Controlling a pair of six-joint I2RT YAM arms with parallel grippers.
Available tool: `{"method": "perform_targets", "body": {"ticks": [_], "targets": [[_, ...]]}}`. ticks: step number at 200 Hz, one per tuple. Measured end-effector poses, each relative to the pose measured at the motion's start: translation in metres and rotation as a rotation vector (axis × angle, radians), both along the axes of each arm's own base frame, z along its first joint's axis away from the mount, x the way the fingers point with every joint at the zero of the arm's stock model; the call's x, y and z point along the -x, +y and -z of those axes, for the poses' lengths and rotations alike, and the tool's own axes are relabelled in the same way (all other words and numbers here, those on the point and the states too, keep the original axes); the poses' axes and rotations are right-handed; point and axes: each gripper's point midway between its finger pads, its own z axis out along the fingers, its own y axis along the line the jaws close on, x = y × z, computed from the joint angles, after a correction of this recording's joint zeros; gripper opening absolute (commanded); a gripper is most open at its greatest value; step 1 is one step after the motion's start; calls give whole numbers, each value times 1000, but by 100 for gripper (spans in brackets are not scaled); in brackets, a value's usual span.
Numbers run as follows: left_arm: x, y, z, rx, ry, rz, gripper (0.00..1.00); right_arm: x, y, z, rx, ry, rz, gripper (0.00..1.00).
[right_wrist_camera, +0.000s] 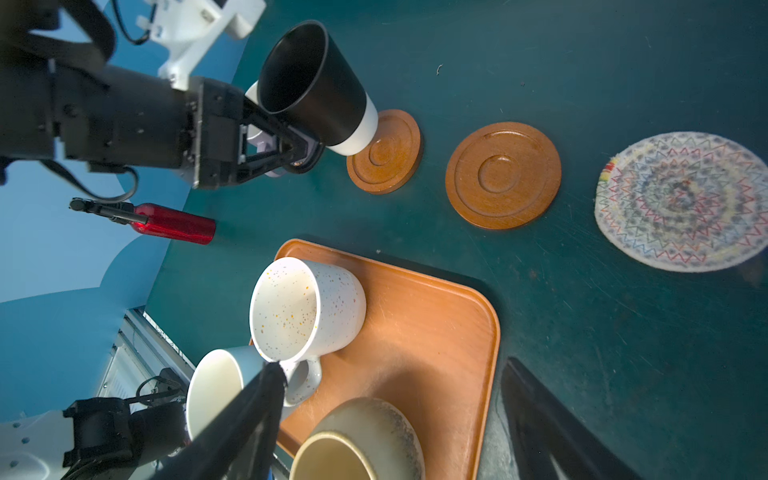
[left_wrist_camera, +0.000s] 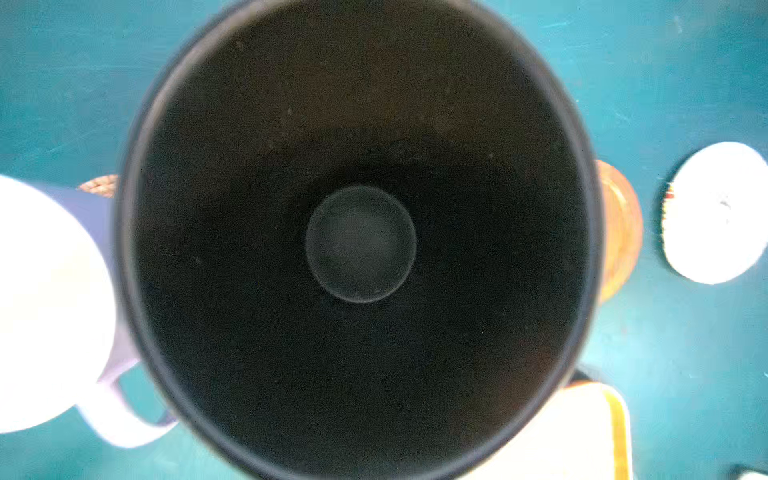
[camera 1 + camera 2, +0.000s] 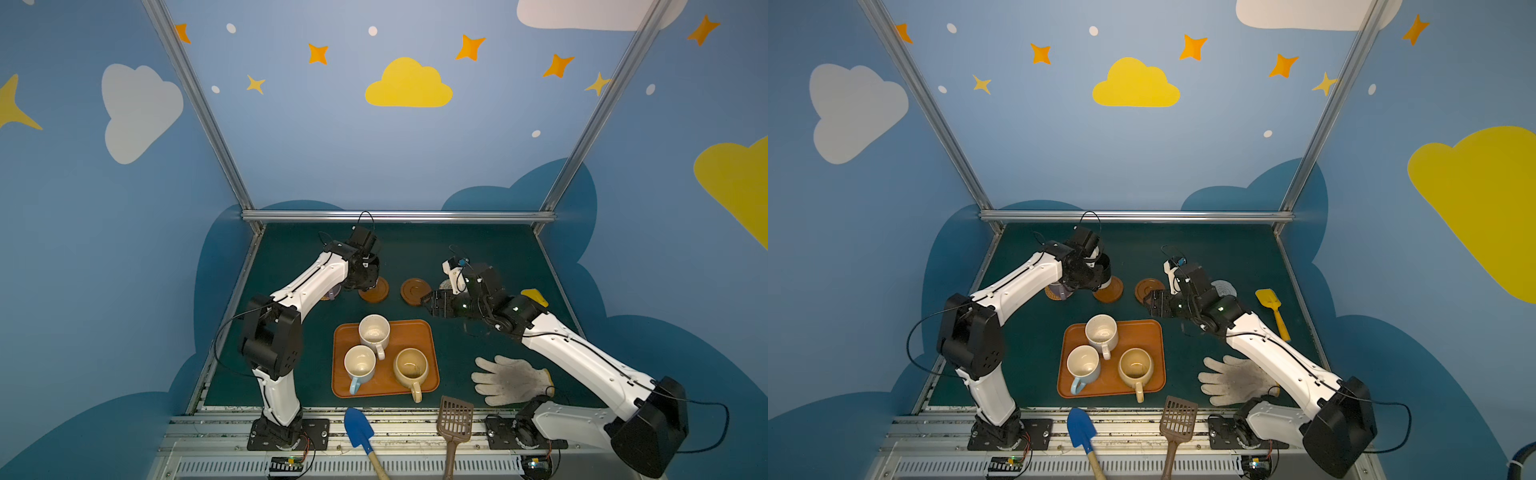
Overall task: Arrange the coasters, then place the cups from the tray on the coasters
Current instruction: 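Carry the black mug onto the wooden saucer beside the lavender mug with the left gripper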
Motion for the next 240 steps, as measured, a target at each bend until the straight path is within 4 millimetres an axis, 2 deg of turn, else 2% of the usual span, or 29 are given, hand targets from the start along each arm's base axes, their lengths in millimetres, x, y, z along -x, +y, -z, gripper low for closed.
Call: {"method": "perform_targets", "body": {"ticks": [36,89,149,167,179,224,240], "targets": [[-1,-2,17,-27,26,-4,3,2,-4,0,5,2,4,82],[-4,-7,31,-43,38,-8,3,1,-5,1,10,1,1,82],[-7,-17,33,-36,33,-16,4,2,-1,9,12,28,-20,82],[-5,-19,35,-39,34,-18,11,2,-1,9,16,26,-25,82],[-4,-19,36,-39,34,-20,24,3,-2,10,23,25,-29,82],[-5,-23,36,-27,29,-29,26,0,-4,9,31,23,-30,82],[-5,-23,36,-29,28,-34,44,1,-2,11,29,32,-39,82]]}}
